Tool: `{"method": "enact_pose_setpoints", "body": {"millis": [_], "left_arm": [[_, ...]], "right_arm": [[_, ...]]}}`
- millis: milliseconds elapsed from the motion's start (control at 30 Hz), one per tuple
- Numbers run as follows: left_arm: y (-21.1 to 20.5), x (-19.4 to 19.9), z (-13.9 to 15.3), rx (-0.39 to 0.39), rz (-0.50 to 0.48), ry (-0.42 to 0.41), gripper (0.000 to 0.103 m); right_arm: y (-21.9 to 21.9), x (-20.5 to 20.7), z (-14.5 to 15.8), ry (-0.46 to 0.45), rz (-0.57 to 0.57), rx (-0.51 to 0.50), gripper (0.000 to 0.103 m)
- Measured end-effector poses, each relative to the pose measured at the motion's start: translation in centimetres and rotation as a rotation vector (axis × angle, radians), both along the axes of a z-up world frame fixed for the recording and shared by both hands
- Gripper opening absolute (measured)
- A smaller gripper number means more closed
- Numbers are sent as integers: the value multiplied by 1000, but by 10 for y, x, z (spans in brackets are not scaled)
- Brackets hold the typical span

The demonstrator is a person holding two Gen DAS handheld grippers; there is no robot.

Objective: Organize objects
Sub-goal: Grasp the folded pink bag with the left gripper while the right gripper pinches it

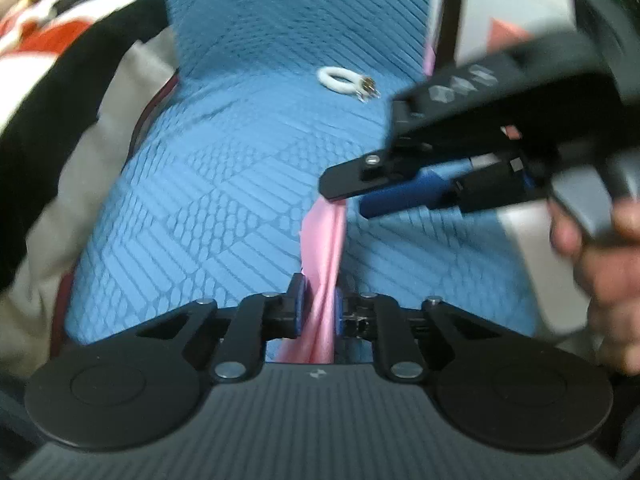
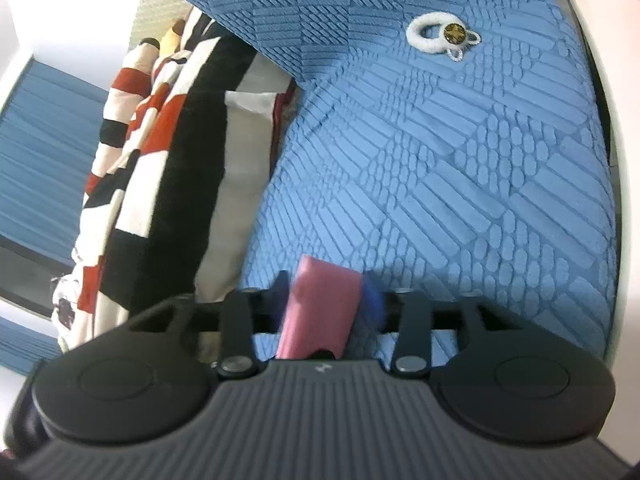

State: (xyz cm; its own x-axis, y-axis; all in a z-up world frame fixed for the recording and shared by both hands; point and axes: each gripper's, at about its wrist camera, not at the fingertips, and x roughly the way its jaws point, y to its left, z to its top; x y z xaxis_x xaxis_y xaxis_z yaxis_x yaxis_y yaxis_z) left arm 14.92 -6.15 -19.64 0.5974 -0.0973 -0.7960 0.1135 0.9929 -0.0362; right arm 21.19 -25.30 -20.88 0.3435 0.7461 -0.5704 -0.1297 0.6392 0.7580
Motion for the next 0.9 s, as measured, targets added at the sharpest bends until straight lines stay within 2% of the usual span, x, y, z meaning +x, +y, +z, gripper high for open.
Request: {"method": "enact_pose_setpoints", "body": {"millis": [67, 233, 400, 433, 500, 700, 767, 900], "left_arm": [[17, 4, 3, -114, 39, 14, 13], [41, 5, 14, -295, 72, 20, 12], [48, 2, 23, -393, 63, 16, 12], [49, 1, 24, -403, 60, 16, 12], [49, 0, 26, -410, 55, 12, 12], [51, -5, 30, -430, 44, 6, 14], [49, -5, 33, -411, 40, 0, 17], [38, 0, 38, -304, 21, -19, 21]], "right_arm": [[-1, 1, 0, 2, -7, 15, 69], [2, 2, 0, 12, 9, 69, 70], [7, -1, 1, 13, 26, 95, 69], [7, -1, 2, 15, 32, 107, 69], [7, -3, 5, 3, 18, 101, 57], [5, -7, 16, -23, 4, 107, 53], [7, -8, 19, -31, 7, 104, 53], [10, -9, 27, -55, 10, 90, 52]]}}
